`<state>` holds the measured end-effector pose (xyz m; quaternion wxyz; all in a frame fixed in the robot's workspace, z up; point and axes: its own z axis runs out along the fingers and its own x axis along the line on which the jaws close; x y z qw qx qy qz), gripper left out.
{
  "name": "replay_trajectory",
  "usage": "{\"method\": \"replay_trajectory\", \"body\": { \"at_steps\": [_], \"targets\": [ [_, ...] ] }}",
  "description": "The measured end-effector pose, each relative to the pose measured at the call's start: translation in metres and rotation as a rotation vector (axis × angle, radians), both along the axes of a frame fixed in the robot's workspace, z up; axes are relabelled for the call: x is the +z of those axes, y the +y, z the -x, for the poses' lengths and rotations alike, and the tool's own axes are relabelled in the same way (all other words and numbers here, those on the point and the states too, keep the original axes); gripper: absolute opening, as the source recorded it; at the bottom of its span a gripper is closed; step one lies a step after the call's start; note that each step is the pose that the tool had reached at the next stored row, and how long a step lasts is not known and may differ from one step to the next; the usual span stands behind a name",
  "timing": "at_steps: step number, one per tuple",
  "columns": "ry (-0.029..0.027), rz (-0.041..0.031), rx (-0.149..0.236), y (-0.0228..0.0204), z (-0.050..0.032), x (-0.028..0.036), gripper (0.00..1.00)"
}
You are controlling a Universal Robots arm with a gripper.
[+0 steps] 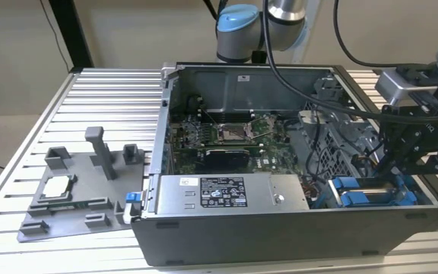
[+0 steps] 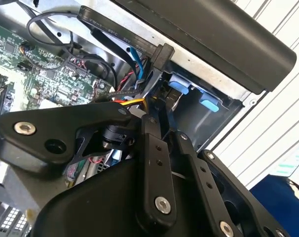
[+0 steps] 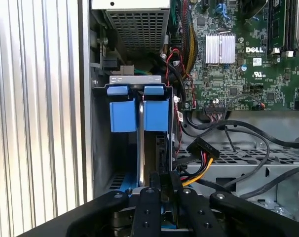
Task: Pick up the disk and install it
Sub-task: 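Insert the first disk wire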
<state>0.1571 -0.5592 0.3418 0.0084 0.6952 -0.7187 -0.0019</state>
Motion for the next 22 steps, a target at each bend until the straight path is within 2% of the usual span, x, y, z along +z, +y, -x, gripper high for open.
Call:
{"method": "replay_trajectory", "body": {
  "at_steps": [13,22],
  "targets": [
    [-0.0005,-0.0006,0.005,0.0002,-0.0001,-0.0022,0.0],
    [-0.0006,0.0003,0.007,0.0002,-0.0002,-0.0079,0.0]
  ]
}}
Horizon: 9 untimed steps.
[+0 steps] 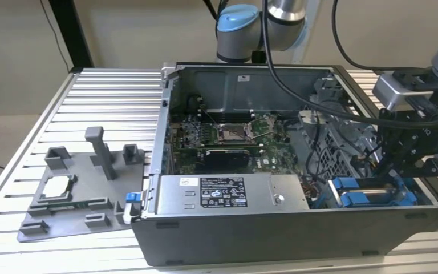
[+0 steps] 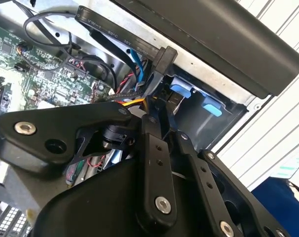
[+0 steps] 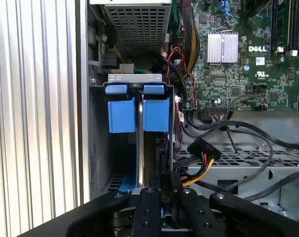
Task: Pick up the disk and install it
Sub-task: 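Insert the first disk wire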
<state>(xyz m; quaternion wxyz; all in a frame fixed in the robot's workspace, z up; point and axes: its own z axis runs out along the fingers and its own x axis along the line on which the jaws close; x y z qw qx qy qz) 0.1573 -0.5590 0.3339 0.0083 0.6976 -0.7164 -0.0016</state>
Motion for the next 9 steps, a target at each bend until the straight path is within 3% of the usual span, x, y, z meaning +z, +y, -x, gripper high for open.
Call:
{"method": "replay_trajectory", "body": {
  "at_steps": [9],
  "targets": [
    [0.0,-0.0009,0.001,0.0,0.0,-0.0005,0.0]
  ]
}}
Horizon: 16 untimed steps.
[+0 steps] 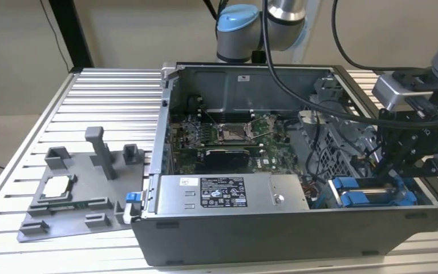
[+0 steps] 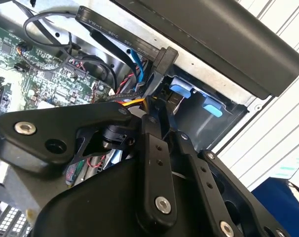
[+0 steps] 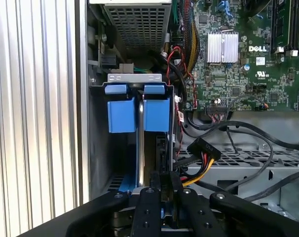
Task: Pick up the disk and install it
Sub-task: 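Insert the first disk wire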
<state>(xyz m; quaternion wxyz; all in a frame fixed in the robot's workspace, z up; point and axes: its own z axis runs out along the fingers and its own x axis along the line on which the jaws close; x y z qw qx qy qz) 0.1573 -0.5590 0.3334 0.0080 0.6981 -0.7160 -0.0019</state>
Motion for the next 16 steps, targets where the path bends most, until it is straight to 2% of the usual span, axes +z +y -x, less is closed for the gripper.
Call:
{"method": "replay_trajectory", "body": {
  "at_steps": [3,4,8,10,16],
  "targets": [
    [0.0,0.0,0.0,0.0,0.0,0.0,0.0],
    [0.0001,-0.0012,0.001,0.0001,0.0,-0.0004,1.0],
    [0.0001,-0.0003,0.001,0.0,0.0,0.0012,1.0],
    [0.0004,-0.0004,0.001,0.0,0.0001,0.0079,1.0],
    [0.0005,-0.0005,0.001,0.0,0.0,0.0342,1.0]
  ]
}}
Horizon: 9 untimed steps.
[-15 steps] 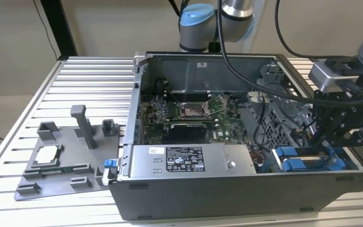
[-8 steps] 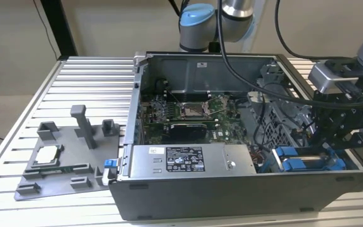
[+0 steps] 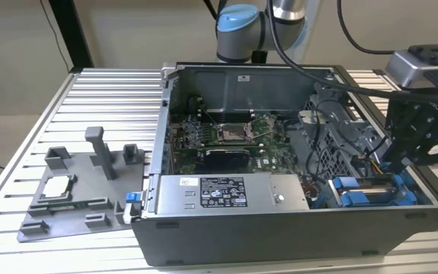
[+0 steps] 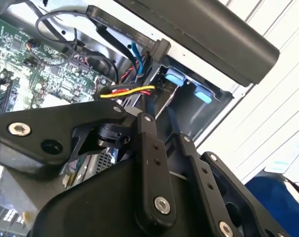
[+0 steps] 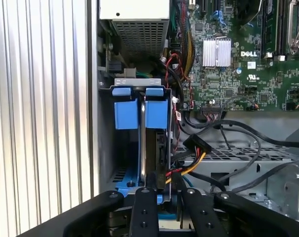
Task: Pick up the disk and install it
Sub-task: 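Insert the second disk wire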
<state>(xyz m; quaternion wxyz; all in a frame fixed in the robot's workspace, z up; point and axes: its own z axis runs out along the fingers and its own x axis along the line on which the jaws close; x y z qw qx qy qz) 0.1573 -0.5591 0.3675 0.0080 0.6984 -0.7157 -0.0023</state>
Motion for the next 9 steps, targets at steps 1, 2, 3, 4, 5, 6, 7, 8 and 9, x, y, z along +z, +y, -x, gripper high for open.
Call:
{"method": "replay_trajectory", "body": {
  "at_steps": [1,2,3,4,5,6,7,8,9],
  "targets": [
    [0.0,0.0,0.0,0.0,0.0,0.0032,1.0],
    [0.0,-0.0002,0.0,0.0,0.0,0.0058,1.0],
    [0.0,0.0001,0.0,0.0,0.0,0.0071,1.0],
    [-0.0002,-0.0002,0.0,0.0,0.0001,0.0071,1.0],
    [-0.0002,-0.0002,0.0,0.0,0.0001,0.0071,1.0],
    [-0.0003,-0.0004,0.0,0.0,0.0001,0.0071,1.0],
    [-0.0002,-0.0004,0.0,0.0,0.0001,0.0071,1.0],
    [-0.0003,-0.0003,0.0,0.0001,0.0001,0.0072,1.0],
    [-0.0003,-0.0003,0.0,0.0,0.0002,0.0072,1.0]
  ]
}}
